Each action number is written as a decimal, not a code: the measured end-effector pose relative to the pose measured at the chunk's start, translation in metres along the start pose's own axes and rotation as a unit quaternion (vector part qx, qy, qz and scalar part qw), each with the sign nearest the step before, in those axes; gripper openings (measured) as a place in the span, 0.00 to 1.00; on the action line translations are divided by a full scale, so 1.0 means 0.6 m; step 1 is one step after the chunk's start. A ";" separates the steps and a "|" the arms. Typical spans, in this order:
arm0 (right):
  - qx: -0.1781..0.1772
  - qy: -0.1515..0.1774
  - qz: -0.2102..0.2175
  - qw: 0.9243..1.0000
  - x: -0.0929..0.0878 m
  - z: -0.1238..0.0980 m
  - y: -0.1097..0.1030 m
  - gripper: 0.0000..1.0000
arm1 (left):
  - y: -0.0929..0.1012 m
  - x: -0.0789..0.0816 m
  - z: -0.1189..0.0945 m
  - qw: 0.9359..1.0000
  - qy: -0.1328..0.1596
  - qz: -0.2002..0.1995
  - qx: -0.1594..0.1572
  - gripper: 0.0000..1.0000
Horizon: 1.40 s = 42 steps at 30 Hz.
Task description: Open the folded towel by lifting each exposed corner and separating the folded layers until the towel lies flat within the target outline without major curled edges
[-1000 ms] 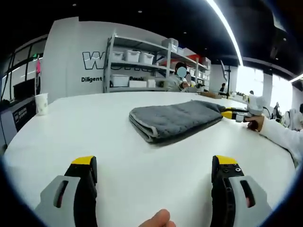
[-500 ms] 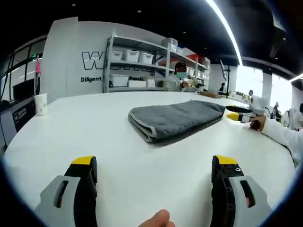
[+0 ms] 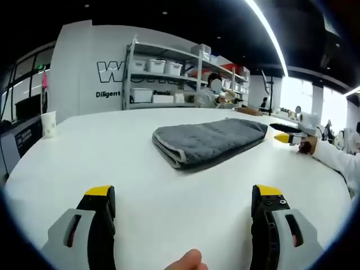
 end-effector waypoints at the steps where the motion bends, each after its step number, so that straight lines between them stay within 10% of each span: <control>1: 0.001 0.001 0.003 1.000 0.000 0.000 0.000 0.87 | 0.000 0.000 0.000 1.000 0.000 0.000 0.000 1.00; 9: 0.003 0.003 0.001 1.000 0.001 0.001 -0.003 1.00 | 0.002 0.000 0.000 1.000 0.000 0.003 0.001 0.99; 42: -0.001 0.001 0.011 1.000 -0.002 0.001 -0.004 0.97 | -0.005 0.032 0.075 0.999 -0.015 0.029 0.018 0.72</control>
Point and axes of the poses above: the point that each gripper's makers call its tool centre point, and the gripper's own axes: z roughly forward along the fingers, y roughly to its right, x roughly out of its top, the point moved 7 cm from there along -z, roughly backward along the fingers, and after that the axes turned 6 degrees about -y, right-handed, at the moved point
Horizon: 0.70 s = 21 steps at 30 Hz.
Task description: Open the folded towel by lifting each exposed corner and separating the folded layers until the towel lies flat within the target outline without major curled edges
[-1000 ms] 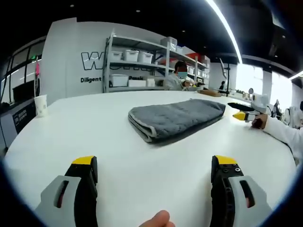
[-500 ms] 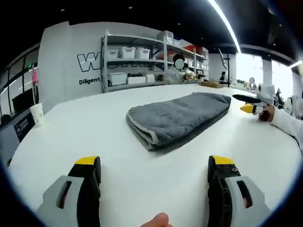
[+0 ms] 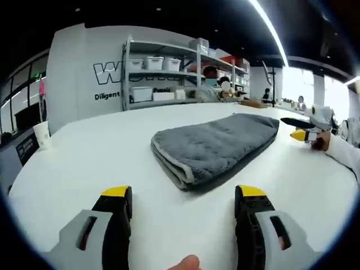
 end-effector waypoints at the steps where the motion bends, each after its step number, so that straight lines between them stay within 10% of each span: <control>1: -0.001 0.000 0.000 1.000 0.000 0.000 0.000 0.97 | 0.000 0.001 0.000 1.000 0.002 -0.001 0.001 0.71; 12: -0.004 -0.003 0.001 1.000 -0.001 0.001 0.001 0.96 | 0.006 0.005 0.009 1.000 -0.002 0.015 -0.024 0.38; 21: -0.005 -0.005 0.002 1.000 -0.001 0.003 0.003 0.94 | 0.003 0.006 0.015 1.000 -0.004 0.008 -0.027 0.30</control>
Point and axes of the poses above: the point that each gripper's makers call its tool centre point, and the gripper's own axes: z roughly forward along the fingers, y roughly to its right, x roughly out of its top, the point moved 7 cm from there along -z, roughly backward along the fingers, and after that the axes turned 6 degrees about -y, right-handed, at the moved point
